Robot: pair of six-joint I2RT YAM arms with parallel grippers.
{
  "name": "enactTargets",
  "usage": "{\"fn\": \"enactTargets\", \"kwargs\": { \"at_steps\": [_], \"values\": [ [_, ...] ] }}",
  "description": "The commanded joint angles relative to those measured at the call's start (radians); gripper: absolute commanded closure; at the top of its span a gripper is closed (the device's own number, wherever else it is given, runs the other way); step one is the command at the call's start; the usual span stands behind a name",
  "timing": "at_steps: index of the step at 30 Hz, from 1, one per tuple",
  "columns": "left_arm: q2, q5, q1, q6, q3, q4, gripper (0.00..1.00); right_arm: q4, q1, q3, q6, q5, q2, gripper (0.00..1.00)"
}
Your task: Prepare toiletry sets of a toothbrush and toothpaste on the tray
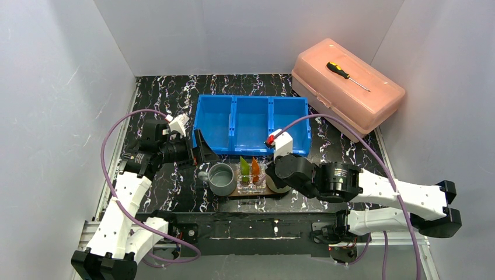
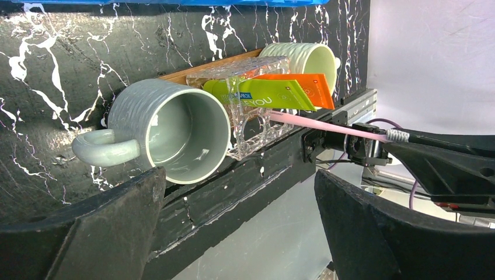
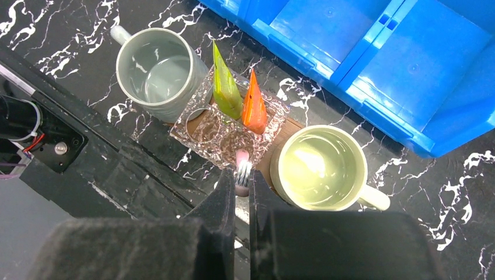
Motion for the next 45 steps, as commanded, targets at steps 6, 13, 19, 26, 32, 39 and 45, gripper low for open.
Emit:
{"fn": "enactTargets", "kwargs": {
  "at_steps": [6,13,19,26,32,39,45],
  "values": [
    [-0.011,0.003,0.009,0.005,-0.001,0.003,0.02,0.204,0.000,-0.135,-0.024,0.040,-0.108,0.99],
    [-0.005,0.000,0.008,0.001,0.011,0.003,0.02,0.295,0.000,-0.228,-0.021,0.069,-0.158,0.99],
    [0.002,0.001,0.008,0.000,0.015,0.003,0.02,0.355,0.002,-0.296,-0.011,0.092,-0.188,0.99],
    [0.006,0.007,0.008,-0.001,0.020,0.003,0.02,0.418,0.013,-0.338,-0.008,0.114,-0.181,0.99],
    [0.003,0.007,0.008,0.000,0.017,0.003,0.02,0.448,0.032,-0.355,-0.001,0.144,-0.179,0.99],
    [0.003,0.007,0.008,0.001,0.013,0.003,0.02,0.468,0.077,-0.369,0.003,0.217,-0.160,0.99],
    [0.003,0.008,0.008,0.003,0.013,0.003,0.02,0.481,0.119,-0.379,0.006,0.274,-0.136,0.99]
  ]
}}
